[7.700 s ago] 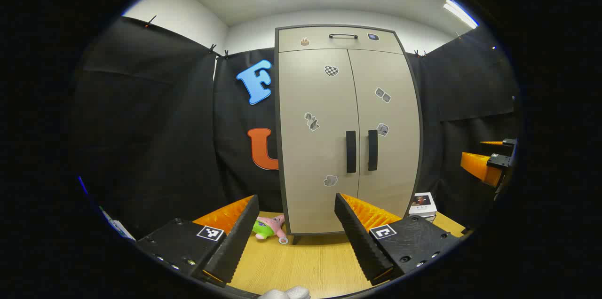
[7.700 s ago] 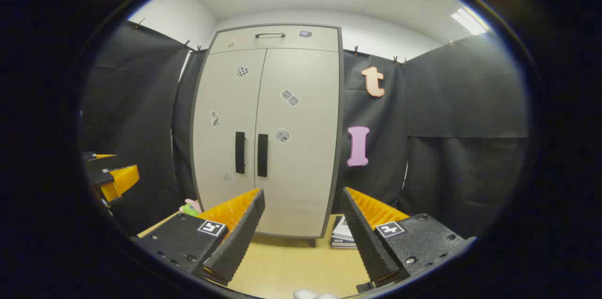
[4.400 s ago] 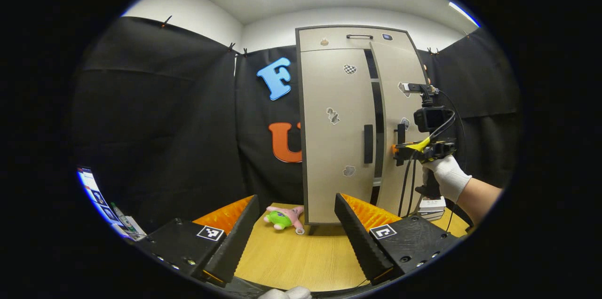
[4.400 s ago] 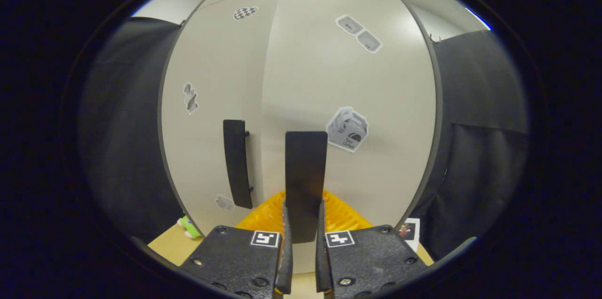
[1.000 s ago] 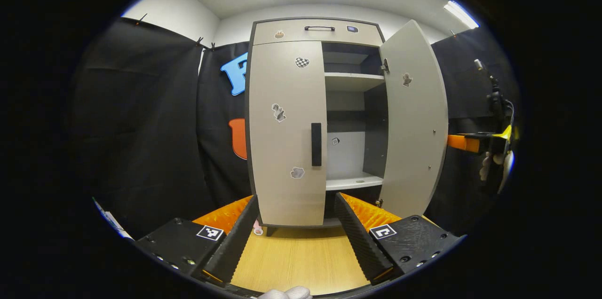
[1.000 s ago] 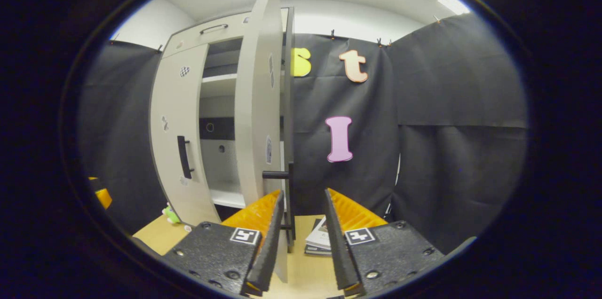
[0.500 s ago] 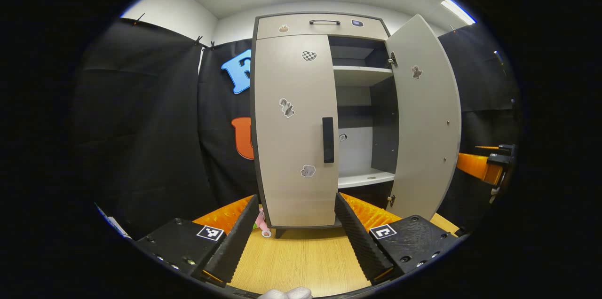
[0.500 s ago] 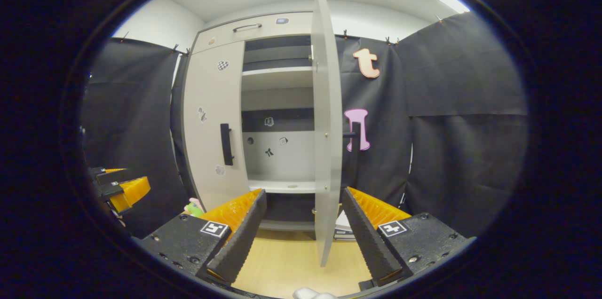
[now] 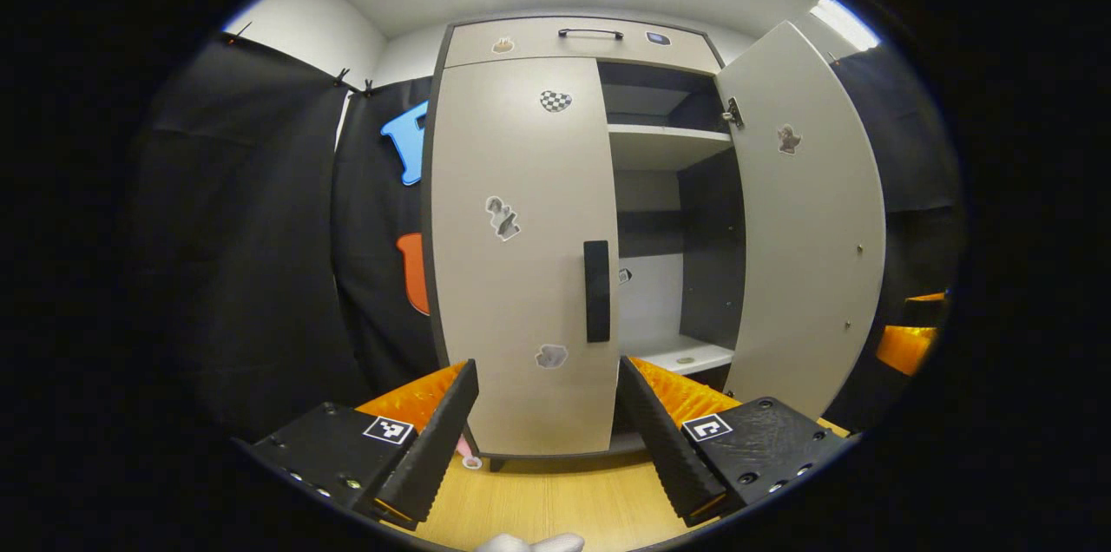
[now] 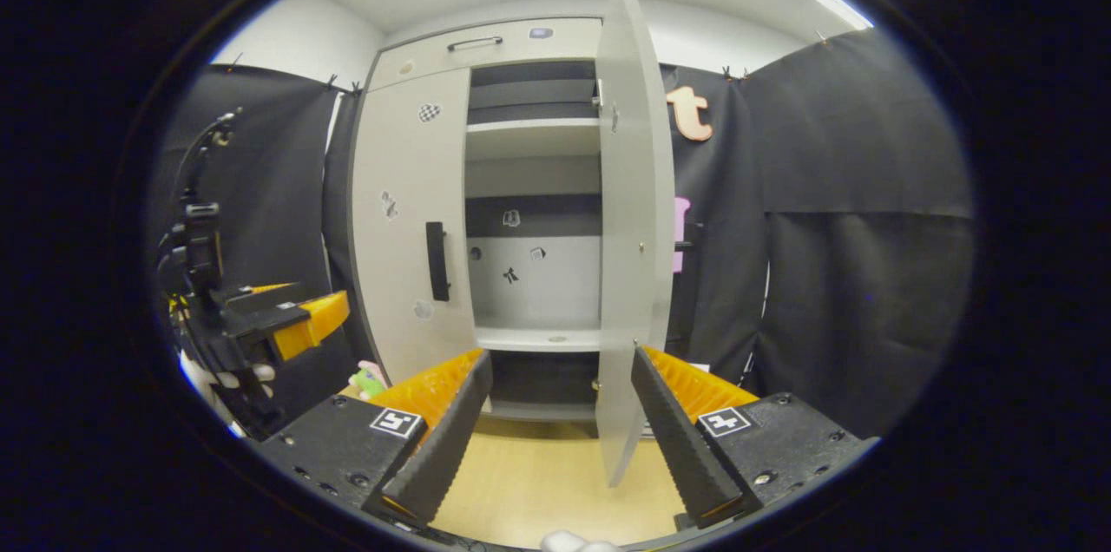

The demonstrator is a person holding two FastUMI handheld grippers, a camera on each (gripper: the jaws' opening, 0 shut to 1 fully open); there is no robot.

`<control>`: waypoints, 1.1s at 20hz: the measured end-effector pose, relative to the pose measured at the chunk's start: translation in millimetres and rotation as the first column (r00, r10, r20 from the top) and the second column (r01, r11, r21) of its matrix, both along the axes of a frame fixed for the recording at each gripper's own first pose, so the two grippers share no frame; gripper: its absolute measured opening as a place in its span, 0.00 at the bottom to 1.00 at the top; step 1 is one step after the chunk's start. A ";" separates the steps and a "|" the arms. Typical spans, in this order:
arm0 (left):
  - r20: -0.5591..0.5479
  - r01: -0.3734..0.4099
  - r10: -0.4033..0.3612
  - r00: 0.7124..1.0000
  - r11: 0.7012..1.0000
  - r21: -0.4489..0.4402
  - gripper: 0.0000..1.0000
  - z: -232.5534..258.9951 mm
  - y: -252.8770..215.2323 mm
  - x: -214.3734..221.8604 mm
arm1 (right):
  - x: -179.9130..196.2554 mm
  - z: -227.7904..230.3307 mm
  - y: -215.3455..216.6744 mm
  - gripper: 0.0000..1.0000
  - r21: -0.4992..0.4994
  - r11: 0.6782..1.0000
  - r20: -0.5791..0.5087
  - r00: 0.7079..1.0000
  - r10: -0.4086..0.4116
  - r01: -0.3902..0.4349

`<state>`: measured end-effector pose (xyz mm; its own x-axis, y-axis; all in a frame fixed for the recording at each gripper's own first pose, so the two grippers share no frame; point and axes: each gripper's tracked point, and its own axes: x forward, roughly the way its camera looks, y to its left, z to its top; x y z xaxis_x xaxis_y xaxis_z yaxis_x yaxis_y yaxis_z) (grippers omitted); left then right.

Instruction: Open the right door of the double-door shoe cabinet with the right hand, and open the left door with the left hand.

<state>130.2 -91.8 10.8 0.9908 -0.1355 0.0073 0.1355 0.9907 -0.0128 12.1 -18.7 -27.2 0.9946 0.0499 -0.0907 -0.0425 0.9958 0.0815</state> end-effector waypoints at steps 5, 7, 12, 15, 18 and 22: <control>0.027 0.030 -0.030 0.999 0.999 0.011 0.97 8.0 -35.7 73.1 | -0.6 4.7 -13.1 0.98 -0.010 0.999 -0.002 0.999 -0.043 0.043; 0.014 0.036 -0.036 0.999 0.999 0.008 0.96 3.6 -47.8 101.8 | -0.1 4.8 -22.2 0.97 -0.014 0.997 -0.010 0.998 -0.070 0.070; 0.011 0.022 -0.022 1.000 1.000 0.011 0.96 1.1 -67.1 155.2 | 0.4 1.9 -47.1 1.00 -0.032 0.991 -0.027 0.991 -0.130 0.130; -0.005 0.014 -0.014 1.000 1.000 0.008 0.96 -3.6 -70.6 174.5 | 0.8 -3.5 -56.0 0.97 -0.036 0.989 -0.045 0.989 -0.142 0.141; -0.005 0.010 -0.010 1.000 1.000 0.019 0.71 -6.7 -71.7 186.5 | 4.6 -7.5 -57.7 0.98 -0.032 0.991 -0.055 0.990 -0.133 0.132; -0.003 -0.001 0.001 1.000 1.000 0.001 0.53 -6.3 -66.6 189.4 | 6.8 -9.3 -55.1 0.98 -0.027 0.994 -0.061 0.992 -0.111 0.110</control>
